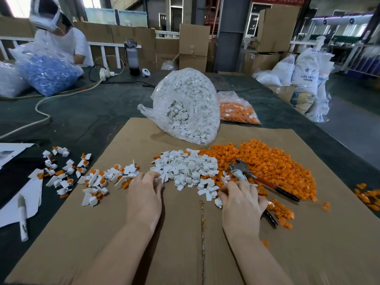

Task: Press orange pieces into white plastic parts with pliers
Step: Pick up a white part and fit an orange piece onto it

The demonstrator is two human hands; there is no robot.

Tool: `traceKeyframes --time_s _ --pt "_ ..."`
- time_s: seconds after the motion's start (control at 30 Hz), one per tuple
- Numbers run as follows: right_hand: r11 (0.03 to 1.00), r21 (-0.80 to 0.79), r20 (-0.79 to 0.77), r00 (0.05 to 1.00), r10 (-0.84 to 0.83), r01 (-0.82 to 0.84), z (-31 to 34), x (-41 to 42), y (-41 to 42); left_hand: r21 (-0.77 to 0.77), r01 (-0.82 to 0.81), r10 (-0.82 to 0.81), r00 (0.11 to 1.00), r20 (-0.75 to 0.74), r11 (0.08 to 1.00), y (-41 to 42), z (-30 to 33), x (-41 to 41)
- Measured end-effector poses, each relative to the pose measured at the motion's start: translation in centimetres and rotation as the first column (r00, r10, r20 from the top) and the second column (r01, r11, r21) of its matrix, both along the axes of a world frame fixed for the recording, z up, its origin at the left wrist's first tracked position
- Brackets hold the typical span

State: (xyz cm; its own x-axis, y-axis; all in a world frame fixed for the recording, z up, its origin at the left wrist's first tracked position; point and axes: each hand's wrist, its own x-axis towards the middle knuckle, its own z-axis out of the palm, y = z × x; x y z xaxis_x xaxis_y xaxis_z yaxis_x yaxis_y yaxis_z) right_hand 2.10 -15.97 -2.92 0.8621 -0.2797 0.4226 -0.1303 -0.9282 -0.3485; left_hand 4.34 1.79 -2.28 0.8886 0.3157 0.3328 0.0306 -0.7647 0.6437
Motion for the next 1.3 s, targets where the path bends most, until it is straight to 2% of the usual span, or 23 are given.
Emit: traceKeyframes --time_s 0.13,0.33,0.43,0.57,0.77,0.9,1.0,1.3 --pt "0.999 0.012 0.148 0.988 0.037 -0.039 -0.1 -0.1 0.1 -0.11 -0.002 0.009 0.998 0.062 0.994 0.0 0.4 -0.3" --pt "0.968 0.126 0.274 0.946 0.175 -0.216 0.3 -0.2 0.1 -0.124 0.19 -0.18 0.98 0.09 0.974 -1.0 0.7 -0.5" --pt "0.938 0.183 0.29 0.928 0.233 -0.293 0.4 -0.3 0.1 -0.234 0.269 -0.249 0.962 0.112 0.934 -2.4 0.6 -0.8" --pt "0.926 0.204 0.285 0.924 0.254 -0.317 0.4 -0.4 0.0 -0.329 0.358 -0.34 0.934 0.111 0.874 -4.5 0.7 -0.8" --pt "0.927 0.203 0.264 0.93 0.257 -0.314 0.7 -0.6 0.0 -0.373 0.312 -0.32 0.946 0.044 0.873 -5.7 0.3 -0.6" --pt "0.897 0.243 0.284 0.911 0.297 -0.369 1.0 -0.7 0.0 -0.481 0.276 -0.309 0.951 0.011 0.832 -5.4 0.0 -0.6" --pt "0.851 0.303 0.307 0.889 0.339 -0.429 1.2 -0.9 -0.1 -0.509 0.299 -0.338 0.941 0.016 0.807 -5.2 0.1 -0.6" --pt "0.823 0.291 0.346 0.856 0.384 -0.487 1.3 -1.0 -0.2 -0.563 0.386 -0.441 0.897 0.042 0.731 -5.2 0.3 -0.9"
